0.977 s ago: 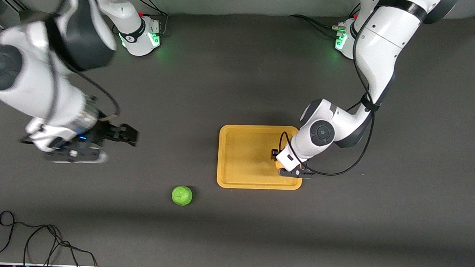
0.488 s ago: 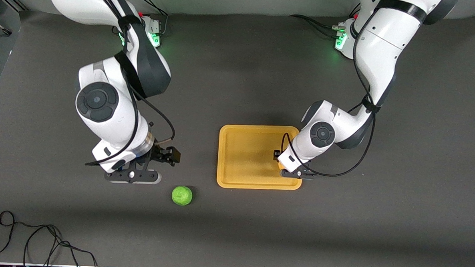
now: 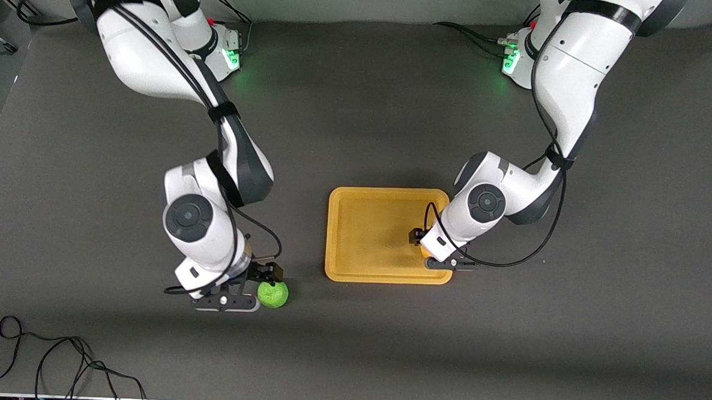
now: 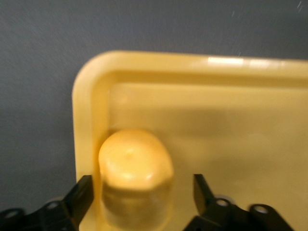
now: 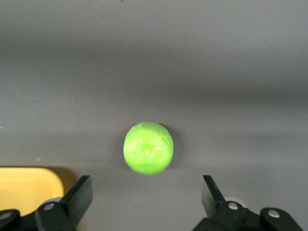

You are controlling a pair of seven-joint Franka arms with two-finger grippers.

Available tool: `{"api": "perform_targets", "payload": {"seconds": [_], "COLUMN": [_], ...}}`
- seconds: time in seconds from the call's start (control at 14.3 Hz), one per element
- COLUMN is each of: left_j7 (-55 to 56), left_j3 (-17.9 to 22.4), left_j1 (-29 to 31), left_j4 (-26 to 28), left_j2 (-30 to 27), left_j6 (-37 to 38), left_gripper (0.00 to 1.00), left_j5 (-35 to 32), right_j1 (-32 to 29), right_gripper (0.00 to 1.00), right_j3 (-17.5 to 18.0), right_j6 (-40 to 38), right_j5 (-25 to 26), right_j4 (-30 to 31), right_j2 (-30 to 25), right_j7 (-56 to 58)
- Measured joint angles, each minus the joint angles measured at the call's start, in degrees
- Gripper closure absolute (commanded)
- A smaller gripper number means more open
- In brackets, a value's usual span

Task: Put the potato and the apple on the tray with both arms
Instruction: 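Release the potato on the tray while the right gripper reaches the apple, then grasp the green apple with the right gripper while the left gripper withdraws, then carry the green apple over the tray with the right gripper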

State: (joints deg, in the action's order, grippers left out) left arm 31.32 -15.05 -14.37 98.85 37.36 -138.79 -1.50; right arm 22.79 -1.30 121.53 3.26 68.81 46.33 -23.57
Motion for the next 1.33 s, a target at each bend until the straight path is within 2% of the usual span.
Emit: {"api": "perform_targets", "payload": {"seconds": [0.07, 0.28, 0.49, 0.63, 0.7, 0.77, 0.84, 1.05, 1.33], "left_j7": [0.5, -1.3, -12.7, -19.4, -21.8, -24.1, -26.5, -31.5, -31.6], "left_j3": [0.3, 1.7, 2.1, 2.2, 2.2, 2.2, 2.2, 2.3, 1.9], "left_j1": [0.2, 4.0, 10.7, 14.5, 16.1, 17.5, 19.1, 22.4, 22.6], "left_j4": [-1.1, -5.3, -6.4, -6.3, -6.3, -6.3, -6.3, -6.0, -5.5], "left_j2": [-1.4, -9.7, -17.8, -20.8, -21.9, -22.9, -24.0, -27.1, -28.6], "left_j6": [2.5, 16.6, 27.0, 31.8, 33.7, 34.9, 36.0, 38.5, 40.2], "left_gripper": [0.0, 0.0, 0.0, 0.01, 0.01, 0.01, 0.0, 0.0, 0.0], "left_j5": [0.0, -1.2, -2.4, -2.4, -2.4, -2.5, -2.5, -2.4, -2.4], "right_j1": [0.0, 0.1, 0.1, 0.1, 0.1, 0.1, 0.1, 0.1, 0.2], "right_gripper": [0.0, 0.0, 0.0, 0.01, 0.26, 0.47, 0.54, 0.54, 0.54], "right_j3": [0.0, 0.0, 0.0, 0.0, 0.0, 0.0, 0.0, 0.0, 0.0], "right_j6": [2.0, 7.0, 10.5, 13.3, 14.7, 15.6, 15.9, 15.9, 12.2], "right_j5": [0.0, 0.0, 0.0, 0.0, 0.0, 0.0, 0.0, 0.0, 0.0], "right_j4": [0.1, 0.2, 0.4, 1.5, 2.1, 2.6, 2.9, 2.8, 2.0], "right_j2": [1.6, 5.1, 8.0, 9.0, 9.4, 9.6, 9.7, 9.4, 7.0], "right_j7": [0.0, 0.0, 0.0, 0.0, 0.0, 0.0, 0.0, 0.0, 0.0]}}
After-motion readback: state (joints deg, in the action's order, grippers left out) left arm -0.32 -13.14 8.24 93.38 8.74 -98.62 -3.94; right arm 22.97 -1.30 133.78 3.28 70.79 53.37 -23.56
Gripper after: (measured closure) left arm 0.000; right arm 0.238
